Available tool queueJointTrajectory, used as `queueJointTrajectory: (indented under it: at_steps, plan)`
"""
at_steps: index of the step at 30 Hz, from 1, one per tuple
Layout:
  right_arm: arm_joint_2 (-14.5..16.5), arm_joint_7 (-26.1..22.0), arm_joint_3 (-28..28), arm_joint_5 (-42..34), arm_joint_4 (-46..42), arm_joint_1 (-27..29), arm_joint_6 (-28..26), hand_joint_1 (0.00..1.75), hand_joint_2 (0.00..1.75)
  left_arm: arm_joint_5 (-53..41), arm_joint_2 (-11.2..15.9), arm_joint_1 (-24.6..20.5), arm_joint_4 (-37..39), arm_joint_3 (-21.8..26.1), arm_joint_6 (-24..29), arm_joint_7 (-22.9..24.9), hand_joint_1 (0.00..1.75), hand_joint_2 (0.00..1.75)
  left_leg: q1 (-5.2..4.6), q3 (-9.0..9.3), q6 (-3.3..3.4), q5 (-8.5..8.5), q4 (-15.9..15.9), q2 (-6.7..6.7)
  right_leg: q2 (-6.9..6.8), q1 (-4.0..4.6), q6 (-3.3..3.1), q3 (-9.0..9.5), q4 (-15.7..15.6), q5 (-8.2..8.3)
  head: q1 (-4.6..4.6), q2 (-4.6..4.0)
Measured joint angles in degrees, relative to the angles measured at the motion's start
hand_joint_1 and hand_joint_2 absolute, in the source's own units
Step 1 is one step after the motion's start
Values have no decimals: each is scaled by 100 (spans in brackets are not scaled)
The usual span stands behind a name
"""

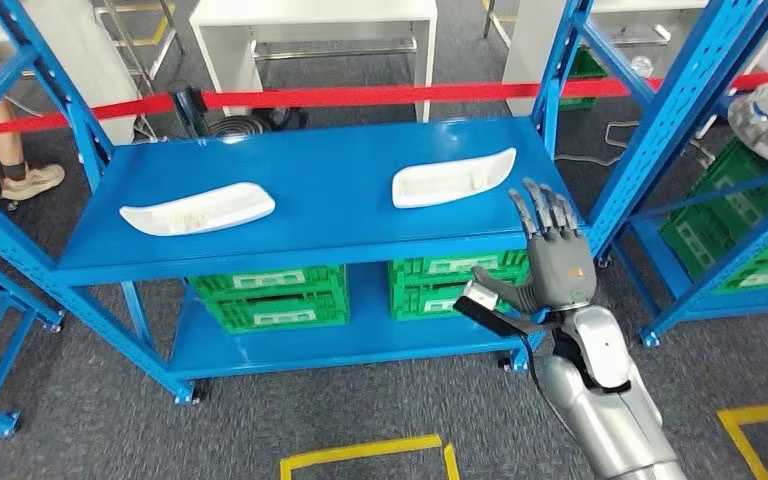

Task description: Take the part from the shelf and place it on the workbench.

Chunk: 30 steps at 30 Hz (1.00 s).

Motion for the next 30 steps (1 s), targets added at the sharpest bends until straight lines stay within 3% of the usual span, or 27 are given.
queueJointTrajectory:
  at_steps: [2, 4, 6, 7, 9, 11, 15, 16, 18, 20, 21, 22, 23, 25, 27, 30]
  plan:
    - [17, -63, 102, -37, 87, -96, -1, 0, 0, 8, -7, -7, 1, 10, 20, -8, 0, 0, 14, -268, -55, -115, 461, 15, -8, -11, -63, 108, -19, -40, -24, 0]
    - [25, -129, 202, -78, 193, -160, 4, 0, 0, 16, -15, -4, 3, 16, 36, -5, 0, 0, 27, -745, -92, -386, 1128, 23, -7, -12, -86, 179, -22, -117, -45, 0]
    - [30, -174, 304, -116, 303, -178, 17, 0, 0, 17, -14, 14, 4, 38, 59, 16, 0, 0, 31, -1084, -96, -509, 1397, 27, -3, -13, -83, 275, -22, -210, -54, 0]
    - [32, -185, 357, -128, 354, -183, 27, 0, 0, 15, -12, 22, 4, 51, 68, 31, 0, 0, 31, -1121, -85, -393, 1255, 29, -1, -14, -76, 339, -22, -262, -57, 0]
    - [47, -186, 463, -136, 444, -208, 48, 0, 0, 6, -6, 36, 7, 68, 80, 53, 0, 0, 30, -995, -47, 170, 546, 35, -1, -14, -49, 466, -25, -369, -64, 0]
    - [75, -180, 562, -118, 526, -245, 68, 0, 0, -1, -6, 41, 10, 74, 82, 70, 0, 0, 12, -864, -3, 515, -16, 53, 4, -2, 10, 559, -41, -471, -73, 0]
    - [106, -166, 690, -96, 631, -339, 110, 0, 0, -12, -27, 41, 9, 86, 94, 126, 0, 0, 25, -671, 141, 526, -226, 49, 4, 18, 139, 637, 86, -463, -60, 0]
    - [112, -163, 722, -96, 674, -398, 135, 0, 0, -20, -33, 35, 9, 91, 101, 134, 0, 0, 33, -585, 175, 511, -242, 46, -1, 16, 162, 528, 284, -447, -43, 0]
    - [121, -148, 789, -109, 798, -511, 187, 0, 0, -38, -41, 19, 6, 103, 117, 141, 0, 0, 39, -467, 221, 438, -269, 43, -14, 0, 213, 86, 935, -541, -18, 0]
    - [124, -135, 840, -130, 934, -558, 224, 0, 0, -50, -44, 18, 5, 110, 127, 142, 0, 0, 38, -366, 233, 334, -275, 32, -15, -7, 243, -426, 1479, -823, -3, 0]
    - [124, -134, 855, -142, 988, -557, 236, 0, 0, -54, -50, 25, 7, 111, 128, 142, 0, 0, 39, -300, 230, 273, -276, 23, -15, -9, 243, -589, 1542, -928, 3, 0]
    - [122, -136, 867, -152, 1036, -559, 251, 0, 0, -56, -57, 34, 8, 111, 129, 143, 0, 0, 39, -220, 223, 208, -276, 17, -15, -9, 234, -662, 1421, -911, 10, 0]
    - [116, -138, 879, -169, 1077, -562, 267, 0, 0, -58, -66, 40, 8, 111, 132, 143, 0, 0, 39, -132, 214, 140, -276, 12, -17, -8, 219, -654, 1146, -747, 14, 0]
    - [92, -142, 904, -207, 1161, -572, 306, 0, 0, -64, -82, 44, 12, 113, 137, 144, 0, 0, 30, -6, 182, -2, -271, 6, -39, 10, 174, -534, 423, -108, 21, 1]
    - [63, -148, 932, -251, 1232, -579, 347, 0, 0, -67, -90, 41, 13, 120, 145, 151, 0, 0, 11, 87, 123, -128, -288, 4, -49, 38, 117, -435, 40, 276, 19, 1]
    - [20, -158, 949, -350, 1280, -642, 382, 0, 0, -66, -91, 18, 4, 145, 170, 160, 0, 0, 4, 190, 16, -96, -169, 13, -13, 28, 3, -279, -34, 261, 6, 0]
